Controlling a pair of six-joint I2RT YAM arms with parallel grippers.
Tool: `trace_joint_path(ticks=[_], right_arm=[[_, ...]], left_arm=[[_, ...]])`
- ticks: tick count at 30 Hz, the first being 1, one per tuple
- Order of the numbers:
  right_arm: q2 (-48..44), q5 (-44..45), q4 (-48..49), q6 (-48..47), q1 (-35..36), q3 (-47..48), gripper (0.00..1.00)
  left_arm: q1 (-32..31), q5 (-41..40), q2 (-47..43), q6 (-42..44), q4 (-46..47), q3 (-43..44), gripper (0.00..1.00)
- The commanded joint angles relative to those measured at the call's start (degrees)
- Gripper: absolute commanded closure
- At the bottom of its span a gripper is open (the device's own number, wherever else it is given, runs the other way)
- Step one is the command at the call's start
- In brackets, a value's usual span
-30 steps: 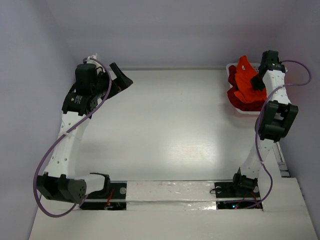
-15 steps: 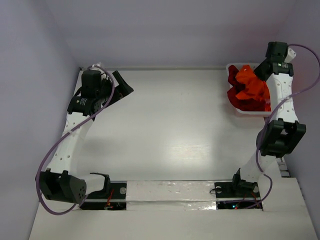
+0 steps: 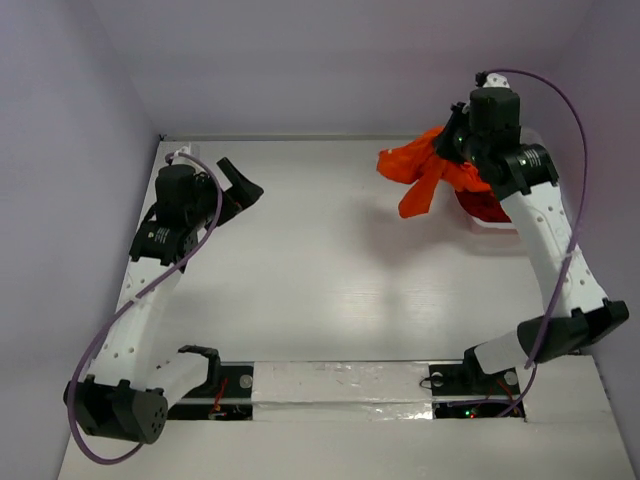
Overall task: Fold and stack the t-shirts
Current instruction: Move the tshirt to the center of the board
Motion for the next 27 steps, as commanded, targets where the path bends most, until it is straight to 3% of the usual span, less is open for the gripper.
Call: trace_joint_path(ticks=[1, 5, 6, 13, 18, 23, 27], right_arm=[[-8.1, -4.4, 2.7, -2.8, 5.7, -2.0, 1.00], [-11.7, -14.0, 2.6, -7.9, 13.5, -2.1, 1.00], [-11.9, -14.8, 2.0, -9.1, 18.5, -1.6, 1.00], [-4.6, -3.5, -5.3, -13.3, 39.2, 5.9, 1.00], [1.6, 1.4, -5.0, -13.4, 45.3, 6.4, 1.00], [-1.3, 1.1, 2.0, -11.6, 46.0, 1.8, 1.00], [1.8, 7.9, 1.6, -9.6, 44.9, 2.7, 1.00]], left_arm=[[-0.1, 0.2, -3.9, -2.1, 3.0, -6.3, 0.01], [-0.1, -0.7, -10.3, -3.3, 5.4, -12.2, 0.01], [-0.1, -0.6, -10.9, -3.6, 5.7, -13.2, 0.01], [-1.1, 0.6, -12.6, -4.3, 5.5, -17.8, 0.01], [-1.1, -2.9, -17.3, -4.2, 1.3, -16.4, 0.01], [-1.1, -5.8, -23.3, -4.6, -3.0, -12.7, 0.01], [-1.1, -6.4, -22.5, -4.1, -5.1, -9.8, 0.01]])
